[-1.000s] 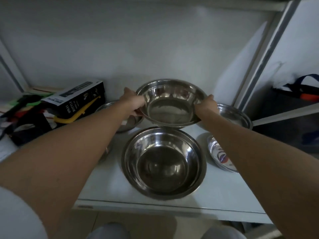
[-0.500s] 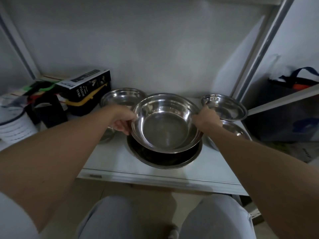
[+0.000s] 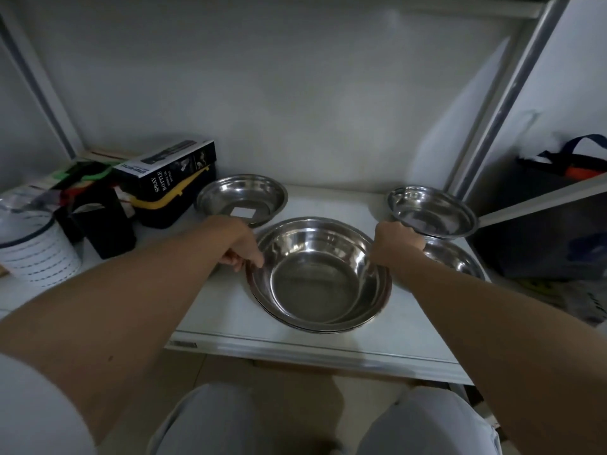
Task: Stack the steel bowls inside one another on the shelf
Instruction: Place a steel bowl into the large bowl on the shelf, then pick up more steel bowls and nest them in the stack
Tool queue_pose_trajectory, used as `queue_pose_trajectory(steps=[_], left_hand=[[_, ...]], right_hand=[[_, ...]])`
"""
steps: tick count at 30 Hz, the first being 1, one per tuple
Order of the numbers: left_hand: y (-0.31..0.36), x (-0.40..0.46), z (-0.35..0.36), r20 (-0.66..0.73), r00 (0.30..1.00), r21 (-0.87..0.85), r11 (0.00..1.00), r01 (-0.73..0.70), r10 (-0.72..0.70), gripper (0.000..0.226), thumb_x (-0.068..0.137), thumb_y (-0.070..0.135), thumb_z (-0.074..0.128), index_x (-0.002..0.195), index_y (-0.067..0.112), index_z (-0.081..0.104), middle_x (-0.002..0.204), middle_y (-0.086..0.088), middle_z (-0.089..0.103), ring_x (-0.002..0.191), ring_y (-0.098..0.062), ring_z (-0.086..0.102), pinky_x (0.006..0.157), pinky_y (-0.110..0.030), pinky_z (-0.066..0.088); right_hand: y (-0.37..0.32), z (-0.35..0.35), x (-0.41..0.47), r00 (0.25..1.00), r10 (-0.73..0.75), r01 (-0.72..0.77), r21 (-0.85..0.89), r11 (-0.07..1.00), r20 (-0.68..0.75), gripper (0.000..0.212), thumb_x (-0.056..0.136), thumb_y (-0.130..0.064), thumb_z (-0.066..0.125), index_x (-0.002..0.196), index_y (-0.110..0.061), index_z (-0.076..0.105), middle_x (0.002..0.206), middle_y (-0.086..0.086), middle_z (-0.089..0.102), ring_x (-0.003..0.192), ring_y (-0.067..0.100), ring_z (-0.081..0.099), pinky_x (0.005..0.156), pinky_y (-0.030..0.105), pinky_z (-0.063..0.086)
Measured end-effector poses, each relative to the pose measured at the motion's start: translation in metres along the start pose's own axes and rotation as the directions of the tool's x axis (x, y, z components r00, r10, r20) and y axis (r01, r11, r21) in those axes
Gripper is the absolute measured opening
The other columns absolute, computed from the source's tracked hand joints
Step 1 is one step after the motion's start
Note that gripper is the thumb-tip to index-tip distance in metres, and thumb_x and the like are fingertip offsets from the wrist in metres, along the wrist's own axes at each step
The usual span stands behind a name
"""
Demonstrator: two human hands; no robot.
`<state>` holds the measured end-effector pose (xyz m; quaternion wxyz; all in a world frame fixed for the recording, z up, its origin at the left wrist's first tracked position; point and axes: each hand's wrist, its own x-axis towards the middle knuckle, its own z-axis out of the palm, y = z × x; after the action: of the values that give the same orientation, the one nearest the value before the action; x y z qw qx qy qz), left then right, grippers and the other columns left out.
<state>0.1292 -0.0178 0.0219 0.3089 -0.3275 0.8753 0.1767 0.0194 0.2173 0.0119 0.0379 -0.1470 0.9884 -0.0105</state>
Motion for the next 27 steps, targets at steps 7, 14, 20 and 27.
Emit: queue_pose_trajectory(steps=[7, 14, 20, 27], left_hand=[[-0.011, 0.033, -0.03, -0.543, 0.839, -0.134, 0.983, -0.123, 0.031, 0.051, 0.095, 0.034, 0.047, 0.138, 0.006, 0.048, 0.135, -0.017, 0.056, 0.118, -0.031, 0.056, 0.1, -0.038, 0.047], [-0.038, 0.088, -0.043, -0.558, 0.829, -0.194, 0.978, -0.074, -0.048, 0.063, 0.097, 0.032, 0.042, 0.153, 0.014, 0.022, 0.153, -0.019, 0.035, 0.137, -0.039, 0.038, 0.114, -0.047, 0.03], [-0.051, 0.12, -0.048, -0.573, 0.804, -0.207, 0.977, 0.043, -0.157, 0.06, 0.093, 0.028, 0.047, 0.146, 0.006, 0.029, 0.143, -0.024, 0.042, 0.13, -0.04, 0.043, 0.104, -0.046, 0.038], [-0.058, 0.13, -0.052, -0.61, 0.785, -0.176, 0.984, -0.003, -0.107, 0.036, 0.099, 0.015, 0.042, 0.12, -0.008, 0.058, 0.115, -0.019, 0.062, 0.107, -0.03, 0.061, 0.085, -0.031, 0.047]], right_hand=[[-0.063, -0.014, 0.046, 0.993, -0.078, 0.097, 0.246, 0.964, -0.086, 0.038, 0.089, -0.024, 0.05, 0.123, -0.009, 0.058, 0.126, 0.014, 0.061, 0.118, 0.034, 0.056, 0.089, 0.037, 0.047], [-0.14, 0.001, 0.099, 0.978, -0.206, 0.191, 0.475, 0.859, -0.02, 0.045, 0.092, -0.03, 0.047, 0.13, -0.006, 0.052, 0.134, 0.019, 0.056, 0.125, 0.036, 0.052, 0.1, 0.037, 0.043], [-0.172, 0.02, 0.12, 0.967, -0.255, 0.197, 0.579, 0.791, 0.018, 0.041, 0.089, -0.019, 0.05, 0.129, -0.009, 0.052, 0.125, 0.02, 0.062, 0.113, 0.038, 0.06, 0.096, 0.041, 0.051], [-0.192, 0.037, 0.137, 0.974, -0.209, 0.104, 0.653, 0.75, 0.085, 0.038, 0.088, -0.01, 0.054, 0.125, 0.0, 0.055, 0.12, 0.024, 0.064, 0.107, 0.04, 0.065, 0.092, 0.045, 0.055]])
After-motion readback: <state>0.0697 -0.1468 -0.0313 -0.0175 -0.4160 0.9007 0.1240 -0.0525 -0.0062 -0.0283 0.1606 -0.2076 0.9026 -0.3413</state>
